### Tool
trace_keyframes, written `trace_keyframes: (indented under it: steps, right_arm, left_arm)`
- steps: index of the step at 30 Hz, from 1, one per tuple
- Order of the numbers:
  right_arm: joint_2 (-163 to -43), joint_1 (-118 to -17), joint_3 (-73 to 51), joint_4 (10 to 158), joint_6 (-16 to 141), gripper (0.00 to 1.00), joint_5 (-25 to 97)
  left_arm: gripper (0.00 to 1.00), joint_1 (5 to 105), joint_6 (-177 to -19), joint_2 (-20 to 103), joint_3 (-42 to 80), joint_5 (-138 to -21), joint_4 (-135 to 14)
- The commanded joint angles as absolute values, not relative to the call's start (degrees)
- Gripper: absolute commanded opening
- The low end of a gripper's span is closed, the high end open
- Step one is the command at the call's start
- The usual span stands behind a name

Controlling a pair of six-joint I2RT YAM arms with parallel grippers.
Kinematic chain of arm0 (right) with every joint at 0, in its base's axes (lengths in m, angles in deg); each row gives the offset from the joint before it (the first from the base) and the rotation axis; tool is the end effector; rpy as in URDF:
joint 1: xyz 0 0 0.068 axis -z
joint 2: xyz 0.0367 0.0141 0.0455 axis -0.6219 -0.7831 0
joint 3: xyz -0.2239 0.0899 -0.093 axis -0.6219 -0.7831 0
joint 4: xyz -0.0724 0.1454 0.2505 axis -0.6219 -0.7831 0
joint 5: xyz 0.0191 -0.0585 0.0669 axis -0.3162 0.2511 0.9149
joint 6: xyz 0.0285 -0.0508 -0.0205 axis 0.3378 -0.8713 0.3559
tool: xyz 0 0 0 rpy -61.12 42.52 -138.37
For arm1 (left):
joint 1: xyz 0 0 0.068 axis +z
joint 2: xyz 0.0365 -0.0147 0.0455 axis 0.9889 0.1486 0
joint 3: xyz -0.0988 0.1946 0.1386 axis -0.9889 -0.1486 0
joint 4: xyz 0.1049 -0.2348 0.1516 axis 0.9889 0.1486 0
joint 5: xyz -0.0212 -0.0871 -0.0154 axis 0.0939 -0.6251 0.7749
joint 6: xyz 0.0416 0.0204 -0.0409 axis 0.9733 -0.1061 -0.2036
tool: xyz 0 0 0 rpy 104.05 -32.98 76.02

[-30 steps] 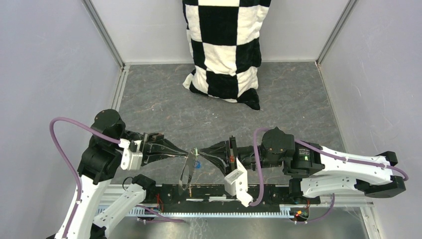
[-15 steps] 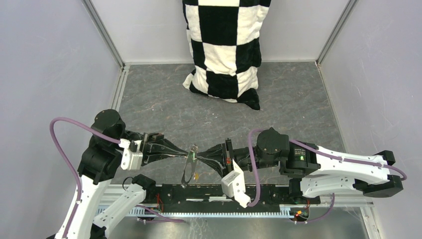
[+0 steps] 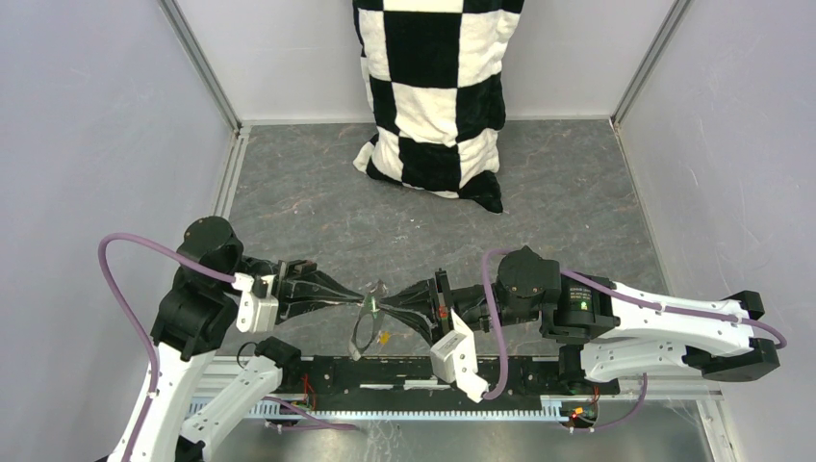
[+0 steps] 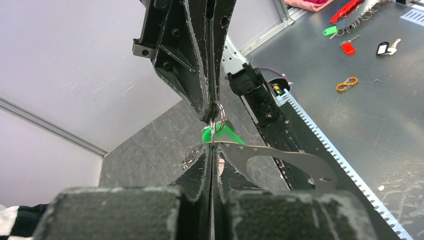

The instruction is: Put the keys on the keyring

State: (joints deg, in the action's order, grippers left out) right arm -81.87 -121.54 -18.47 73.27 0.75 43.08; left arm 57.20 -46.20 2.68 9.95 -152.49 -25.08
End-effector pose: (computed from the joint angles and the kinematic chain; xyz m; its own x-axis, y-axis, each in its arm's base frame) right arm 0.0228 0.2862 0.4222 0.8043 0.0804 -0.5888 -0.5778 -0.1259 -0.8064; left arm 0.0966 -0.0940 0.4337 0.5304 -0.1323 -0.8373 0.8040 -0.2347 0.5464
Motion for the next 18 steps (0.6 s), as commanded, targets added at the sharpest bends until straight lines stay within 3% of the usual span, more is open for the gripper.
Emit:
trace_keyframes:
  steps: [1,18]
  right_arm:
    - [-81.3,-121.5,-17.0,76.1,1.8,0.00,44.4]
    - [-81.2,-121.6,-17.0,77.2,2.2,0.00,45.2]
  left_arm:
    - [0.02,57.0,-44.3,2.4,9.8,-151.9,-27.2]
    - [0.02,57.0,-44.4,2.4,9.7,-151.4,-27.2]
